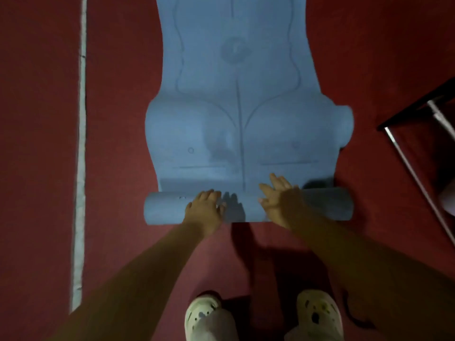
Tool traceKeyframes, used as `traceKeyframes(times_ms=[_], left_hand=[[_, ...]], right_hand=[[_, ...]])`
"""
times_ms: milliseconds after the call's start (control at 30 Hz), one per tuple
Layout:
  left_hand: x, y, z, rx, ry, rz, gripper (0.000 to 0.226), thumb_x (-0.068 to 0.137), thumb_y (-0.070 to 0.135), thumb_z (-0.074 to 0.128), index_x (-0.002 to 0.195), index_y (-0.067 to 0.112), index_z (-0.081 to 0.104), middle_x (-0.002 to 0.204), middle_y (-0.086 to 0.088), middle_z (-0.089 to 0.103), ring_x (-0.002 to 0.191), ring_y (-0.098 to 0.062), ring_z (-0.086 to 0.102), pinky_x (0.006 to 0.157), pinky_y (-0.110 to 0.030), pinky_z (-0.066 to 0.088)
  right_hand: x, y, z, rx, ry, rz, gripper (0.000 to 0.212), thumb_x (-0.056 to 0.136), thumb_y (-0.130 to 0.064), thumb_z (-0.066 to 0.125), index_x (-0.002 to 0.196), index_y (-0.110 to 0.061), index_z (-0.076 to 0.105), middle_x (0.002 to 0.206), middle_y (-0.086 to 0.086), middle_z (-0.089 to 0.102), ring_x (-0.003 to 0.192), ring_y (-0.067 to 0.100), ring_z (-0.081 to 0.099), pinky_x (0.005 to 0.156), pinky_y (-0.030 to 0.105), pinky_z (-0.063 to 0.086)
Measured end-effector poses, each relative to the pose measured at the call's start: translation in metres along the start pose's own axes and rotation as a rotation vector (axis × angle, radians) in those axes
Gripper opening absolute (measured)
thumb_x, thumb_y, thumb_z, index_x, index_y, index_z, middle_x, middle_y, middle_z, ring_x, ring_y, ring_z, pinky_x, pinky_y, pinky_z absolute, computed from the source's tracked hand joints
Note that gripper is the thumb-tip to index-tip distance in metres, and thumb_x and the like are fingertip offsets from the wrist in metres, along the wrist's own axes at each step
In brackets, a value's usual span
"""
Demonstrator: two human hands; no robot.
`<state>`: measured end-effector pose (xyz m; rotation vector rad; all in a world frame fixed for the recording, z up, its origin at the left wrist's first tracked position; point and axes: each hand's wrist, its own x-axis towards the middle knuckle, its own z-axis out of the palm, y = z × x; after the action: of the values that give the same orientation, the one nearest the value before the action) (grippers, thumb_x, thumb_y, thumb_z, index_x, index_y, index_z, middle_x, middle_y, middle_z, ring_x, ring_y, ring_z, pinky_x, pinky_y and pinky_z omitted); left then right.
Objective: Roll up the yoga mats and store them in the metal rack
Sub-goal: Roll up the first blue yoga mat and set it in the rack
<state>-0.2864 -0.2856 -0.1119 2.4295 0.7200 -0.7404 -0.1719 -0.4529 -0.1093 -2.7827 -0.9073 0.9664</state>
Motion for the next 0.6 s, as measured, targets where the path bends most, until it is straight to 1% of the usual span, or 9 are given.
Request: traceKeyframes(times_ms=[100,167,233,300,333,400,467,533,600], left_hand=[[0.051,-0.020,0.040,0.039,0.121,0.026,0.049,0.100,0.038,0.034,0.145,0.018,0.033,0.155,-0.002,0.026,0.146,-0.021,0.014,0.115,-0.047,0.012],[0.081,-0.029,0.057,0.020,0.162,0.051,0.048,0.101,0.037,0.033,0.144,0.017,0.034,0.152,-0.004,0.033,0.144,-0.023,0.021,0.114,-0.047,0.014],[0.103,-0.038,0.069,-0.007,0.140,0.041,0.046,0.101,0.039,0.033,0.140,0.017,0.041,0.144,-0.009,0.044,0.134,-0.028,0.038,0.110,-0.043,0.026],[0.113,-0.045,0.077,0.003,0.039,0.018,0.048,0.096,0.049,0.036,0.131,0.019,0.050,0.135,-0.010,0.054,0.123,-0.031,0.049,0.102,-0.039,0.038],[0.111,-0.047,0.080,0.087,-0.039,0.032,0.054,0.090,0.059,0.038,0.128,0.023,0.053,0.132,-0.008,0.057,0.121,-0.031,0.051,0.101,-0.038,0.040],[0.097,-0.050,0.085,0.351,-0.197,0.088,0.067,0.077,0.074,0.038,0.132,0.036,0.049,0.136,0.002,0.054,0.125,-0.031,0.046,0.104,-0.040,0.037],[0.073,-0.052,0.092,0.512,-0.298,0.154,0.067,0.080,0.076,0.040,0.140,0.047,0.034,0.142,0.007,0.044,0.129,-0.031,0.037,0.106,-0.047,0.027],[0.046,-0.056,0.100,0.481,-0.348,0.184,0.072,0.080,0.073,0.047,0.143,0.044,0.029,0.142,0.005,0.044,0.129,-0.029,0.038,0.106,-0.046,0.026],[0.021,-0.061,0.101,0.351,-0.363,0.156,0.073,0.079,0.060,0.063,0.139,0.027,0.039,0.136,-0.001,0.050,0.124,-0.026,0.047,0.101,-0.036,0.036]], right_hand=[[0.051,0.008,0.041,0.003,-0.066,-0.014,0.049,0.103,-0.038,0.023,0.151,-0.028,0.018,0.161,0.002,0.001,0.147,0.022,0.004,0.116,0.045,0.004],[0.075,0.017,0.065,0.045,-0.057,-0.018,0.049,0.103,-0.036,0.022,0.151,-0.025,0.017,0.159,0.005,0.015,0.144,0.025,0.018,0.115,0.044,0.013],[0.087,0.028,0.083,0.101,-0.049,0.020,0.049,0.102,-0.039,0.026,0.149,-0.024,0.024,0.151,0.010,0.034,0.134,0.029,0.036,0.108,0.041,0.029],[0.085,0.037,0.094,0.014,-0.061,0.030,0.054,0.096,-0.050,0.039,0.143,-0.024,0.035,0.141,0.011,0.045,0.127,0.031,0.043,0.103,0.040,0.036],[0.079,0.040,0.099,-0.071,-0.091,0.017,0.059,0.091,-0.056,0.048,0.140,-0.025,0.040,0.139,0.010,0.045,0.126,0.030,0.043,0.103,0.039,0.036],[0.062,0.042,0.112,-0.175,-0.192,0.002,0.072,0.077,-0.067,0.058,0.137,-0.029,0.043,0.137,0.009,0.040,0.128,0.029,0.037,0.104,0.040,0.032],[0.040,0.041,0.128,-0.173,-0.311,0.018,0.083,0.068,-0.072,0.064,0.138,-0.033,0.039,0.136,0.008,0.037,0.129,0.029,0.034,0.105,0.043,0.030],[0.017,0.039,0.142,-0.116,-0.369,0.008,0.082,0.068,-0.067,0.068,0.136,-0.032,0.039,0.136,0.005,0.042,0.127,0.026,0.040,0.105,0.043,0.032],[-0.008,0.035,0.144,-0.089,-0.315,-0.031,0.068,0.069,-0.055,0.072,0.127,-0.031,0.046,0.128,0.000,0.051,0.120,0.022,0.046,0.098,0.039,0.033]])
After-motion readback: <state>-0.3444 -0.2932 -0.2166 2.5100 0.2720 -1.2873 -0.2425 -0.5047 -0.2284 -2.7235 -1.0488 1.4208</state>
